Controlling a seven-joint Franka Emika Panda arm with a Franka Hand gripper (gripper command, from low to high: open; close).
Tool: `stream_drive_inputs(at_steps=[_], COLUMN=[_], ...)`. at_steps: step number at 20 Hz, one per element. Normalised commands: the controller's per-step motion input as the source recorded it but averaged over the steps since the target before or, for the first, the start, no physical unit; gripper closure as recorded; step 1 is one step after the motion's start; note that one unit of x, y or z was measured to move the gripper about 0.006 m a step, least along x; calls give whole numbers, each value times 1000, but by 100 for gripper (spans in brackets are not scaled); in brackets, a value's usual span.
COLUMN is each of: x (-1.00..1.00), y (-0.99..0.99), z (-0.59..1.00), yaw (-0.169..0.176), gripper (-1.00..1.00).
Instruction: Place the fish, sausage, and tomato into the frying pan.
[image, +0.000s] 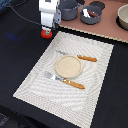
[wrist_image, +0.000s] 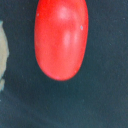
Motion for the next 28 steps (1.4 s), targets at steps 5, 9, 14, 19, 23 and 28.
stream_drive_inputs(at_steps=[5,9,14,19,23,28], x=[-487,-370,-197,-228,-353,-430], y=[10,19,122,119,79,43], z=[-421,-363,-299,-324,-368,-371], yaw=[-30,-42,-72,-72,-56,-33], gripper=[-100,-100,-100,100,100,100])
